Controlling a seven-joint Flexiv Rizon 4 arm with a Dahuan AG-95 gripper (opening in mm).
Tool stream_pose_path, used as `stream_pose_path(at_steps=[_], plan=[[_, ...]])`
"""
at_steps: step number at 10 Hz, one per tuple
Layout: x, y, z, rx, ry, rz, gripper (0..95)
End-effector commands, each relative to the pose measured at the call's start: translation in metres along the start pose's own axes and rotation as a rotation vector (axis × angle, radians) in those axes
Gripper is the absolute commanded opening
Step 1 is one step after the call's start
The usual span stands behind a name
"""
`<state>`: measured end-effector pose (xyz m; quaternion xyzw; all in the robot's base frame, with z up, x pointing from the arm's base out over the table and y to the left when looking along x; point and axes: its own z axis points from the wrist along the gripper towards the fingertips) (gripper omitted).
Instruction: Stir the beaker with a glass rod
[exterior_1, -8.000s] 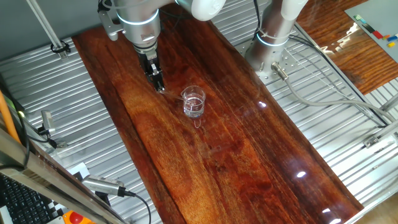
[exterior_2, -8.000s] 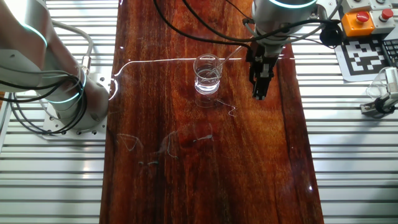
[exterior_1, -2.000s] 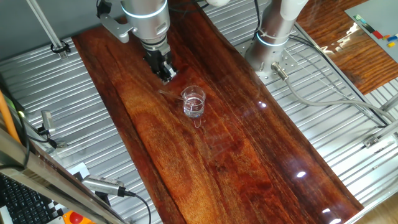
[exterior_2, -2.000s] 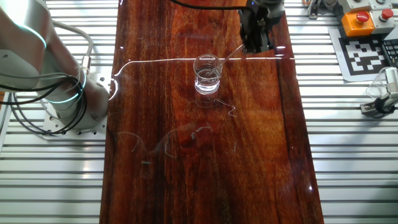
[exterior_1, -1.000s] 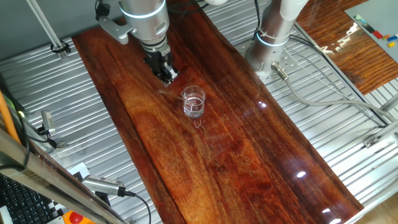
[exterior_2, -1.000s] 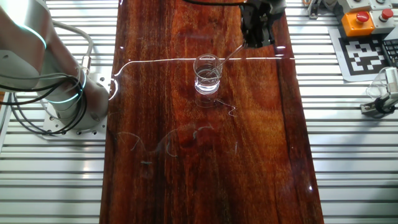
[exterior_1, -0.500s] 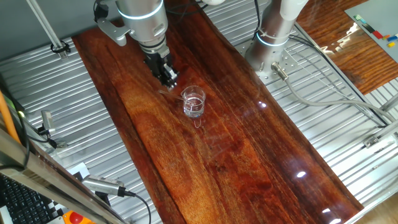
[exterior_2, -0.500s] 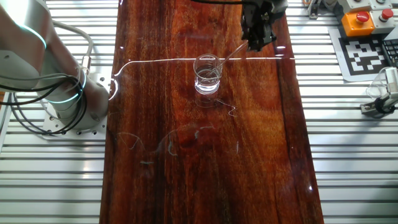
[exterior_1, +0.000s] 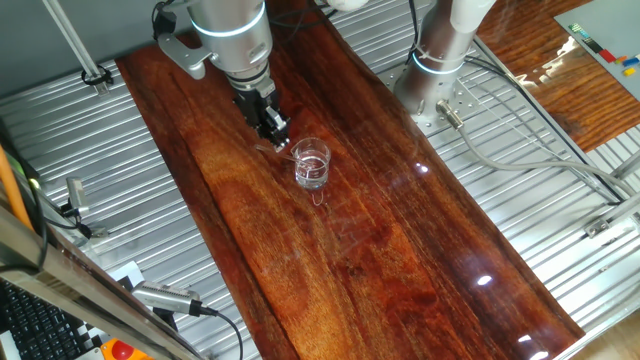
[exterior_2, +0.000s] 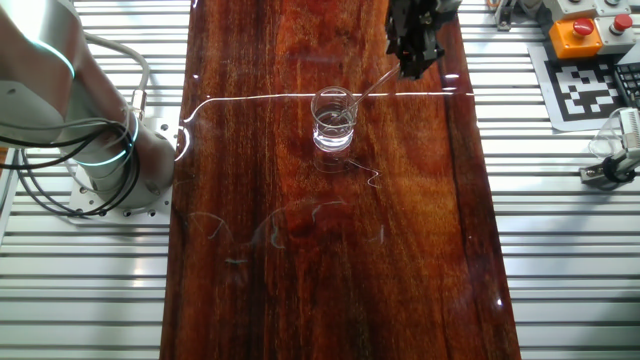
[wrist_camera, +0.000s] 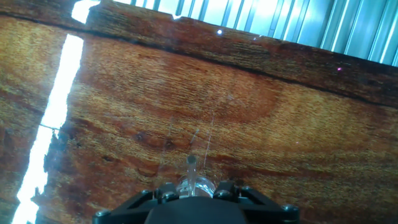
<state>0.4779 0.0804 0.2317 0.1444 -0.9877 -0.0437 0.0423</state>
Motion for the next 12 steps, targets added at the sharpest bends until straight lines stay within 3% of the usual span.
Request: stream_pose_path(at_steps=[1,4,5,9,12], plan=[[0.000,0.000,-0.001,-0.007,0.006,0.006,19.0],[0.000,0.000,-0.001,-0.017,0.010,-0.001,19.0],[0.000,0.000,-0.001,-0.024,0.007,-0.007,38.0],[-0.004,0.001,-0.002,-0.024,0.011,-0.024,38.0],[-0.013,0.005,-0.003,-0.023,0.016,-0.029,38.0]])
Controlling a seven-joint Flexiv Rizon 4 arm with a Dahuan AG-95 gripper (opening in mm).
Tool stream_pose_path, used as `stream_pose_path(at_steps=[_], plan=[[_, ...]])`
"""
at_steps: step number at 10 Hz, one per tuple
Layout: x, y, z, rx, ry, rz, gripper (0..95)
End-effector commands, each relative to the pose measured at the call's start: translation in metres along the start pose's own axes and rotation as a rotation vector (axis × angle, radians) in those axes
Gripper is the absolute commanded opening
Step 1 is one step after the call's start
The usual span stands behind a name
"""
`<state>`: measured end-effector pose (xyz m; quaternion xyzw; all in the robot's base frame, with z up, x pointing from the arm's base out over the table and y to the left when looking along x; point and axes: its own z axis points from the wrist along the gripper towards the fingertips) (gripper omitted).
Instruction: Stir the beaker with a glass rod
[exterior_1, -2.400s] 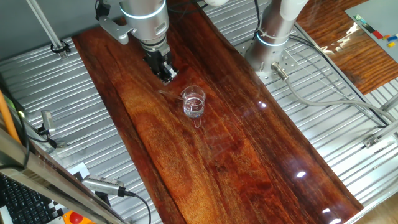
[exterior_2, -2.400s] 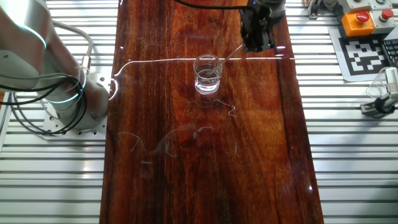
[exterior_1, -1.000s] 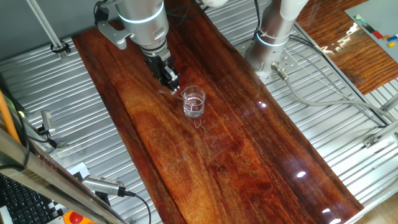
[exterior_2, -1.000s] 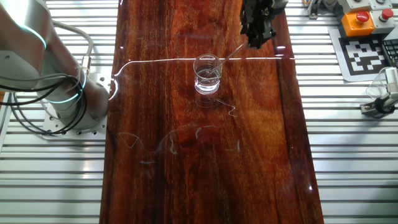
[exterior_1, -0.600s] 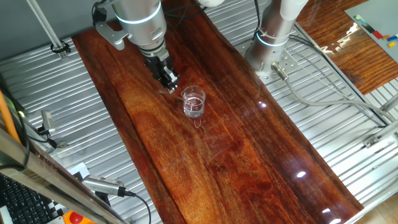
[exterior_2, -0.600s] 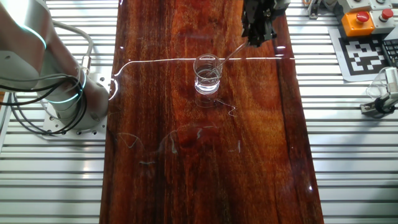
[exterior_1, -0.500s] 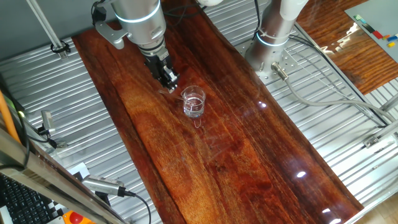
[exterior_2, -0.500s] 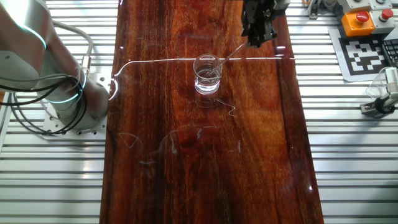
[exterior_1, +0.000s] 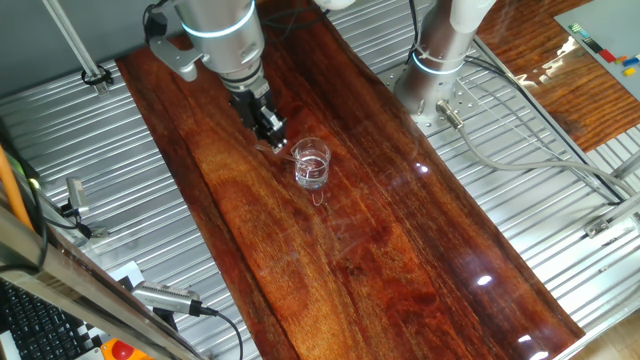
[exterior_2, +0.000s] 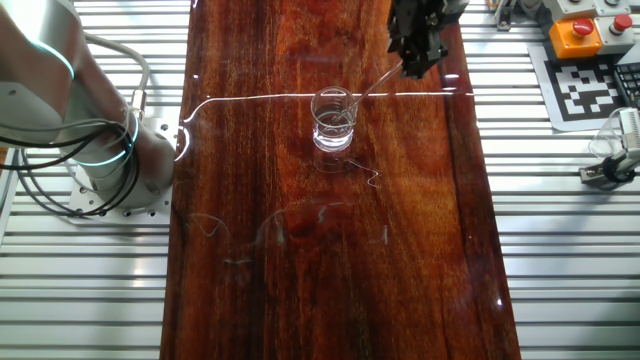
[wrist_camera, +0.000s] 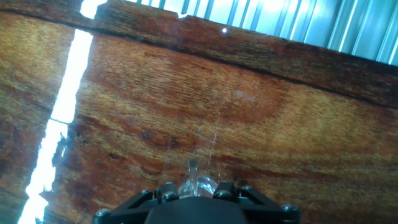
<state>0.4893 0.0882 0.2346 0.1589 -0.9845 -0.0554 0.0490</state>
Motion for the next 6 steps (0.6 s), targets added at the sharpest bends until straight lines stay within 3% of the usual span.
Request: stream_pose_path(at_steps=[1,5,6], plan=[[-0.0047,0.0025,0.0006,0.001,0.009,0.002,38.0],[-0.0099,0.0058,0.0059,0.003,0.011,0.001,38.0],[-0.0100,0.0057,0.0060,0.003,0.016,0.000,19.0]])
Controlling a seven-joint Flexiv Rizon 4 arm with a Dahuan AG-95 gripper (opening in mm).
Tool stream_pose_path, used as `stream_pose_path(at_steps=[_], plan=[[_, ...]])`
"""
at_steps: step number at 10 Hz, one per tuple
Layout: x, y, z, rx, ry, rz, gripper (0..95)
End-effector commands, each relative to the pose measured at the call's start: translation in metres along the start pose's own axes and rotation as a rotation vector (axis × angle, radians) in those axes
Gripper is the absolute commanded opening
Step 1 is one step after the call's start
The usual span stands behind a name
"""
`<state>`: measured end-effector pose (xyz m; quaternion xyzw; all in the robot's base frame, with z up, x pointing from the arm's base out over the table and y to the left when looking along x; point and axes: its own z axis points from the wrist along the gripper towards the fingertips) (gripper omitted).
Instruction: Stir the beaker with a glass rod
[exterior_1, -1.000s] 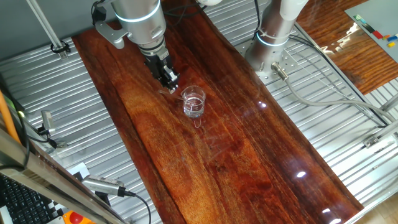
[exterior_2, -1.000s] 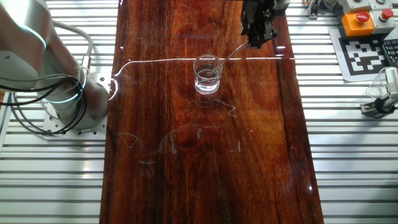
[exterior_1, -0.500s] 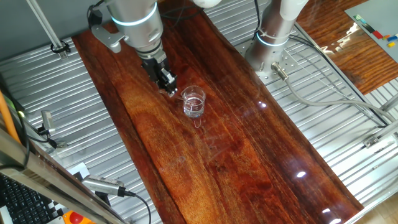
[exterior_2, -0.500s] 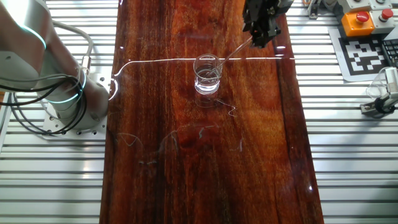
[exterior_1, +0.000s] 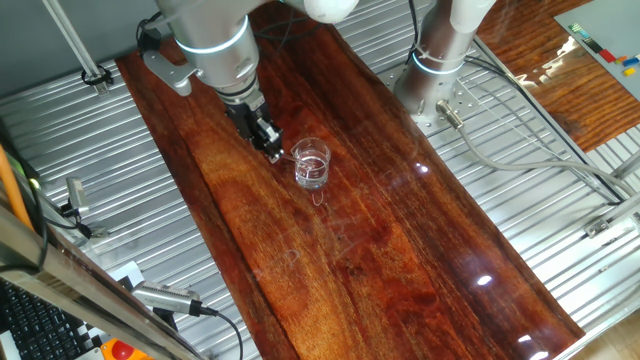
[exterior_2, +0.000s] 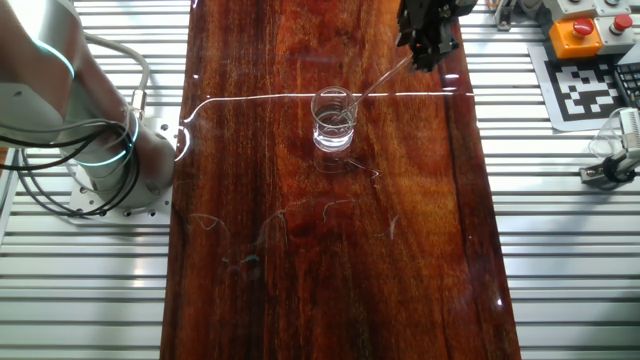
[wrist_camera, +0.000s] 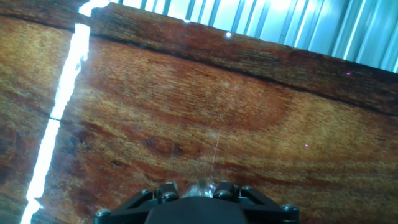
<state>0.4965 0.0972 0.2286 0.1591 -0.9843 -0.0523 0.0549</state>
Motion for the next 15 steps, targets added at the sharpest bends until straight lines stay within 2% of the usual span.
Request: stream_pose_path(at_steps=[1,6,7,15], plan=[[0.0003,0.0000,-0.0001,-0.001,0.004,-0.002,19.0],[0.0009,-0.0007,-0.0006,0.000,0.010,-0.005,19.0],[0.0012,-0.0010,-0.0009,0.001,0.011,-0.007,0.0],[0.0053,-0.0054,-0.0049,0.000,0.009,-0.018,0.0]])
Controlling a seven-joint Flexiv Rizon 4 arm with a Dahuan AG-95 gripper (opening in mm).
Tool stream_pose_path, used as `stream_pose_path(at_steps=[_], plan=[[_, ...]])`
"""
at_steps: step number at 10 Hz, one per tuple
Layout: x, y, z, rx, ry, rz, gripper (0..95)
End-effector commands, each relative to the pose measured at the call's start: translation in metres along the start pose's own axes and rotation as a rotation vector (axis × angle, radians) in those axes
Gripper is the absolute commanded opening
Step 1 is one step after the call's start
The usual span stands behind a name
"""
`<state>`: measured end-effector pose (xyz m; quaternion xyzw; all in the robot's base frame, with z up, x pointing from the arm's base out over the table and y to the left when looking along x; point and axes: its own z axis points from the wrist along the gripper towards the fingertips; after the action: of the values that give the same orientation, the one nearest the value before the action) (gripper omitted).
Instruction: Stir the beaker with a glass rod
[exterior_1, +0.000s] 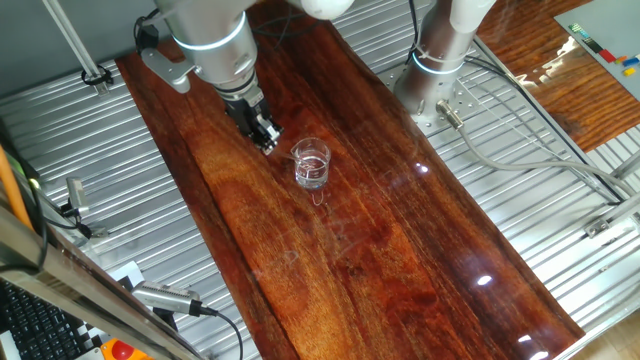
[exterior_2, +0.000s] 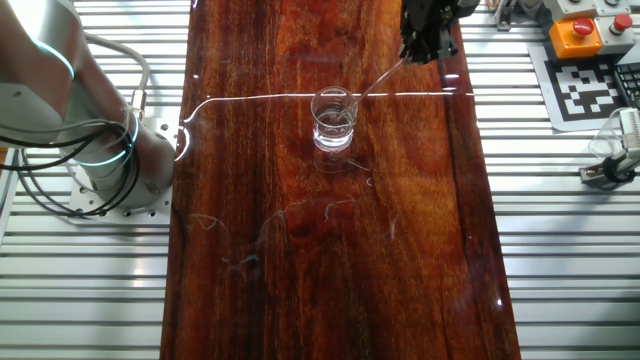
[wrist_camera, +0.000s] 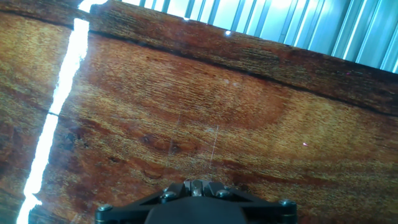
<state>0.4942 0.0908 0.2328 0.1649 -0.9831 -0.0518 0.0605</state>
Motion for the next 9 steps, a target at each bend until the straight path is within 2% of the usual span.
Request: stream_pose_path(at_steps=[1,6,9], plan=[[0.001,-0.001,-0.001,-0.003,-0.007,-0.013,0.0],[0.005,0.006,-0.011,-0.004,-0.034,-0.031,0.0],[-0.006,0.008,-0.019,-0.010,-0.039,-0.047,0.0]])
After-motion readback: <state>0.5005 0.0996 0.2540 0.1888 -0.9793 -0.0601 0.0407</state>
